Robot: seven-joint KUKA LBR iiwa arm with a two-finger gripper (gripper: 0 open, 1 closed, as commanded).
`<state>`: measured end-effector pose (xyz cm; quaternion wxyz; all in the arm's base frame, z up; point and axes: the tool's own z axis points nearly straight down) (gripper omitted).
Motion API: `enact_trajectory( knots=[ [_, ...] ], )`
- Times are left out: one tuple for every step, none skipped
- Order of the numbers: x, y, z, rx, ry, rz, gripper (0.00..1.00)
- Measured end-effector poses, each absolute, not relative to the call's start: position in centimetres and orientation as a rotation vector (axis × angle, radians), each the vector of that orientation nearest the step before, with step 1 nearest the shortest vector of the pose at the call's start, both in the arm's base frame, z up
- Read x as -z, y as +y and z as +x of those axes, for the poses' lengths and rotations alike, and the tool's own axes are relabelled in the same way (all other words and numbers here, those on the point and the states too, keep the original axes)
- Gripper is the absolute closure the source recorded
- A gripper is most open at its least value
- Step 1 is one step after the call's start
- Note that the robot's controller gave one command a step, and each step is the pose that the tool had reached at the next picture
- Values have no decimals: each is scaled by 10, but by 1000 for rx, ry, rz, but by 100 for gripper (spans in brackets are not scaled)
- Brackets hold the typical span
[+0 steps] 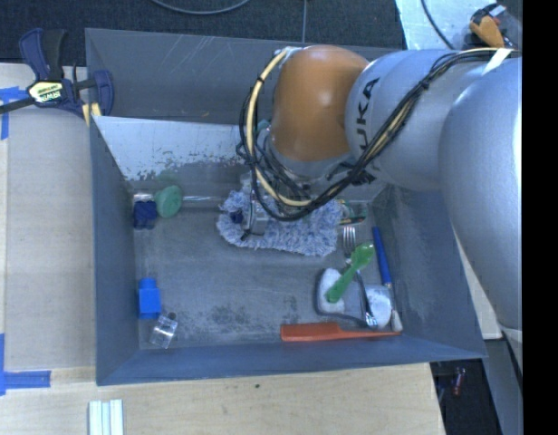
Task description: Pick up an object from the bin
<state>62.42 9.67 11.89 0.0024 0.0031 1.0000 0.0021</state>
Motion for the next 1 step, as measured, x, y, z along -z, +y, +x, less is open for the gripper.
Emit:
enact_trajectory(
  knots=[
    [-160,97,624,-7,3138,10,100]
  ],
)
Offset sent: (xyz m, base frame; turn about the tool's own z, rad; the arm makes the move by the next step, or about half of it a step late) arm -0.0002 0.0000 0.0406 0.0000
